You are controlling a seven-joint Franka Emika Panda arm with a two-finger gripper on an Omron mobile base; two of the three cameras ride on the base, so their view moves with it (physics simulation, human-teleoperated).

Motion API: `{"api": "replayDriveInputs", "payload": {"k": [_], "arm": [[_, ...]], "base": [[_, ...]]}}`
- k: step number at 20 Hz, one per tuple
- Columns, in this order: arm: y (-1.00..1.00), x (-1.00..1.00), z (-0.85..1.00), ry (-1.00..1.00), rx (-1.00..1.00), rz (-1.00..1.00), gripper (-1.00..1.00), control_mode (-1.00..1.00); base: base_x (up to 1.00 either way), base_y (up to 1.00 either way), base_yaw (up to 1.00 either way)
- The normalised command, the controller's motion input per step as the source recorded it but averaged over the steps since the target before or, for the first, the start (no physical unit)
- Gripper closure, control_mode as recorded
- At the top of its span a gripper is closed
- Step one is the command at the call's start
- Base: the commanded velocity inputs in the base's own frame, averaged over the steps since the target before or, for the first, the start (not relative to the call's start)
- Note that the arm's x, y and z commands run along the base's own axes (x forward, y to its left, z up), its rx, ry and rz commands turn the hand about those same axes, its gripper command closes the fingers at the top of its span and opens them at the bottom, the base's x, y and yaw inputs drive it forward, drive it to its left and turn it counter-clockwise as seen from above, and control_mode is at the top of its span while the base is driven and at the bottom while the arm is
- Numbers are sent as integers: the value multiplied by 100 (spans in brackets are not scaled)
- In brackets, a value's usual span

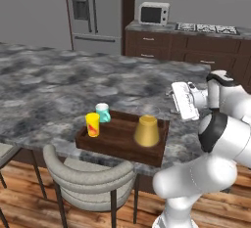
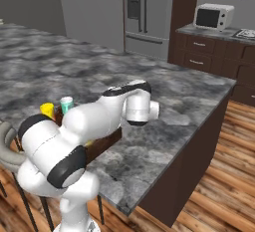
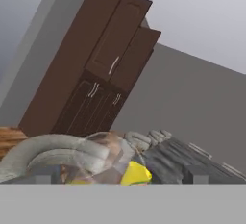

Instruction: There is a tray on the dining counter. Grab the cup, mug, and pitcher and place them on the tray. The pitcher may be placed next to the tray if it cannot fit the tray.

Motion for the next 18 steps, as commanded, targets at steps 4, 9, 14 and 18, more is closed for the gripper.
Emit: {"api": "replayDriveInputs", "payload": {"k": [4, 9, 14, 18], "arm": [[23, -29, 100, -2, -11, 0, -100, -100], [50, -73, 100, -30, -42, 0, -100, -100], [29, -86, 94, -28, -65, -18, -100, -100], [16, -91, 72, -36, -65, -8, -100, -100]], "base": [[0, 0, 0], [0, 0, 0], [0, 0, 0], [0, 0, 0]]}}
